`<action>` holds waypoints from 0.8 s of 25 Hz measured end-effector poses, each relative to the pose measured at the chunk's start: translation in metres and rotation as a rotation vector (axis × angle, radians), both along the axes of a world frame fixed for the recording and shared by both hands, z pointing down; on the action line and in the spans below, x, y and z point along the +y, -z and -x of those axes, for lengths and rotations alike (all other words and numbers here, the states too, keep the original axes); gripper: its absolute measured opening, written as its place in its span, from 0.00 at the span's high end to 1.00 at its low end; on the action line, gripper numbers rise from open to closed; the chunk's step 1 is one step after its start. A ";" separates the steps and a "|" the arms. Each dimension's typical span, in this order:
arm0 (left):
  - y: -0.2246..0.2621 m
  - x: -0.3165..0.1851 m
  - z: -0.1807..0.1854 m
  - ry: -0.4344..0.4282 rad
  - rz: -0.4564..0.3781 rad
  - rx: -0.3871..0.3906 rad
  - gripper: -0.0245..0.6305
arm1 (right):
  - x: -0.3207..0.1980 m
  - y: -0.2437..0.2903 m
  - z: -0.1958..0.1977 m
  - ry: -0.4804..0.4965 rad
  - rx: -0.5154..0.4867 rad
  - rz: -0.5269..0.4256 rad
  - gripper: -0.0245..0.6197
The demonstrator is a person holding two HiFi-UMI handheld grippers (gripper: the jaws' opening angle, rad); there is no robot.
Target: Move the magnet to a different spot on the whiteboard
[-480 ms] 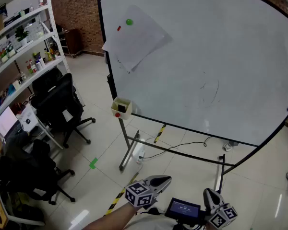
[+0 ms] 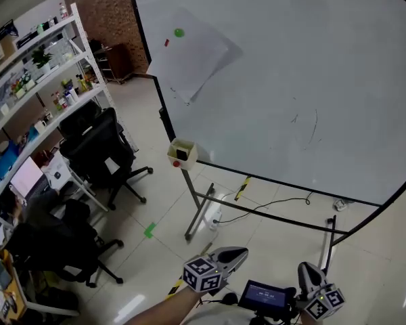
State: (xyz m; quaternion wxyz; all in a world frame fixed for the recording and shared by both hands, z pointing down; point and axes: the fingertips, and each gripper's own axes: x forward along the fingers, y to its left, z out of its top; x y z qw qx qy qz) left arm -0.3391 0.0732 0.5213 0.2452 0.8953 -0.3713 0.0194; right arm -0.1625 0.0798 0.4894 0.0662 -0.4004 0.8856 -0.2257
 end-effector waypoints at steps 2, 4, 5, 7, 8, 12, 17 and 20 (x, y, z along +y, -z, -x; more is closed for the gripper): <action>0.001 -0.008 -0.019 -0.018 -0.001 -0.007 0.91 | -0.006 0.000 -0.017 -0.015 -0.006 0.004 0.92; 0.004 -0.018 -0.041 -0.035 0.001 -0.006 0.91 | -0.013 0.002 -0.036 -0.031 -0.014 0.005 0.92; 0.005 -0.024 -0.053 -0.049 0.001 -0.006 0.91 | -0.017 0.003 -0.047 -0.040 -0.015 0.004 0.92; 0.009 -0.038 -0.080 -0.082 -0.006 -0.012 0.91 | -0.029 0.006 -0.072 -0.066 -0.015 -0.002 0.92; 0.012 -0.046 -0.094 -0.099 -0.011 -0.015 0.91 | -0.036 0.008 -0.085 -0.083 -0.015 -0.005 0.92; 0.023 -0.071 -0.147 -0.159 -0.028 -0.015 0.91 | -0.054 0.013 -0.136 -0.141 -0.015 -0.018 0.92; 0.027 -0.100 -0.199 -0.212 -0.022 -0.033 0.91 | -0.071 0.012 -0.183 -0.186 -0.035 -0.019 0.92; 0.028 -0.115 -0.230 -0.232 -0.017 -0.048 0.91 | -0.085 0.008 -0.211 -0.197 -0.048 -0.011 0.92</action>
